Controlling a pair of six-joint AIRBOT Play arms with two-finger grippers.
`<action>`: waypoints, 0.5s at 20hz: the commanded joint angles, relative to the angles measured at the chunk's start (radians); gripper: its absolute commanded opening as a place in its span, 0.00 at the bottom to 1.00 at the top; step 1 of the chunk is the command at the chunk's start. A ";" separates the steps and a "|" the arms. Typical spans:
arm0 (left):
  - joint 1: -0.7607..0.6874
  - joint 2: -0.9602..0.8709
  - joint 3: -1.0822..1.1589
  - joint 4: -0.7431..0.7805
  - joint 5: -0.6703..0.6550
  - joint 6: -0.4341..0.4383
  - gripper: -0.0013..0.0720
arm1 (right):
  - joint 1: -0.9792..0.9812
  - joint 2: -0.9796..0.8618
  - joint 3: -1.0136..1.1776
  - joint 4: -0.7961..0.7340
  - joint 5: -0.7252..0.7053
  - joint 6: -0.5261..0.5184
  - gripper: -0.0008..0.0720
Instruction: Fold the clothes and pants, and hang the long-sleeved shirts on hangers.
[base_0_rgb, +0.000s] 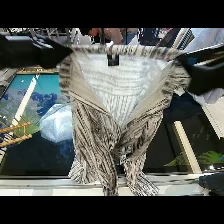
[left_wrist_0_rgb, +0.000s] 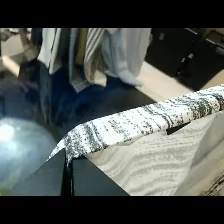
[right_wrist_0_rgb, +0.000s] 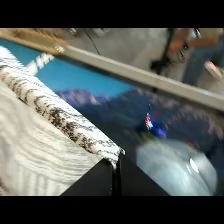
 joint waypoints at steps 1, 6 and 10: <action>0.007 0.011 -0.299 0.158 0.032 -0.047 0.04 | -0.216 -0.116 -0.172 0.180 0.035 -0.001 0.05; 0.011 0.001 -0.782 0.130 0.148 -0.043 0.04 | -0.312 -0.477 -0.392 0.728 -0.122 -0.205 0.05; 0.006 -0.088 -0.828 0.041 0.177 -0.043 0.04 | -0.316 -0.731 -0.267 0.877 -0.200 -0.207 0.46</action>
